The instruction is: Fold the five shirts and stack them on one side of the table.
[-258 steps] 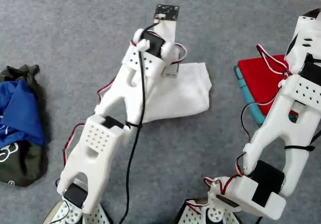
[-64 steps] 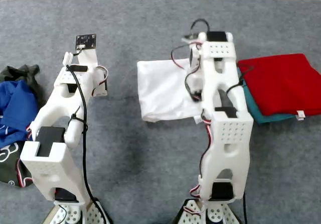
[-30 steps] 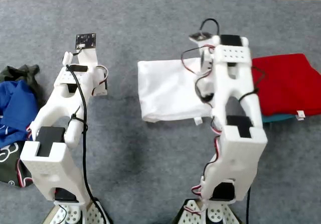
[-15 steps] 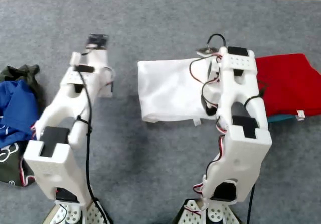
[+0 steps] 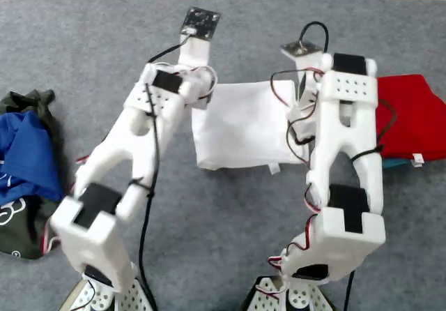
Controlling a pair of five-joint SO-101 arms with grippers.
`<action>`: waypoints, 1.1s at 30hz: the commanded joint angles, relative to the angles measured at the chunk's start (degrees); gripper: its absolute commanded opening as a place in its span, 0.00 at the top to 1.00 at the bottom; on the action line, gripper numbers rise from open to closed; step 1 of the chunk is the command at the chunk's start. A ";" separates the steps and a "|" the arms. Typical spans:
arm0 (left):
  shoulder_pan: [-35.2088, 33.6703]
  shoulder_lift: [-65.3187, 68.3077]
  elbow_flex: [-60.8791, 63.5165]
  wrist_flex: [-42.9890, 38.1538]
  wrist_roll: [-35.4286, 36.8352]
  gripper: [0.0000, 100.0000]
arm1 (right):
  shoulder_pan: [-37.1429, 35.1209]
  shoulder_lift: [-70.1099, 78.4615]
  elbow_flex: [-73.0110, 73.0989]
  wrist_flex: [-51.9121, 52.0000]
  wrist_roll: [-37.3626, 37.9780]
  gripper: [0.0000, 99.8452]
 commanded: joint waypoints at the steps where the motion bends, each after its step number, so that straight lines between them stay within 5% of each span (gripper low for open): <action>1: 0.57 8.00 -6.64 -4.13 4.22 0.97 | 0.44 -0.57 7.69 -9.41 0.00 0.99; 8: -2.95 24.97 -17.54 -1.14 5.27 0.97 | 2.20 4.88 24.13 -29.01 0.00 0.99; 18: -4.09 28.04 -33.10 13.19 8.62 0.97 | 2.20 -5.05 24.57 -25.41 0.44 0.99; 24: -3.47 28.48 -49.27 32.44 8.35 0.97 | 4.75 -17.98 21.05 -23.74 0.09 0.99; 33: -0.13 25.49 -57.36 53.01 6.51 0.97 | 3.78 -12.88 9.19 -31.38 -0.09 0.99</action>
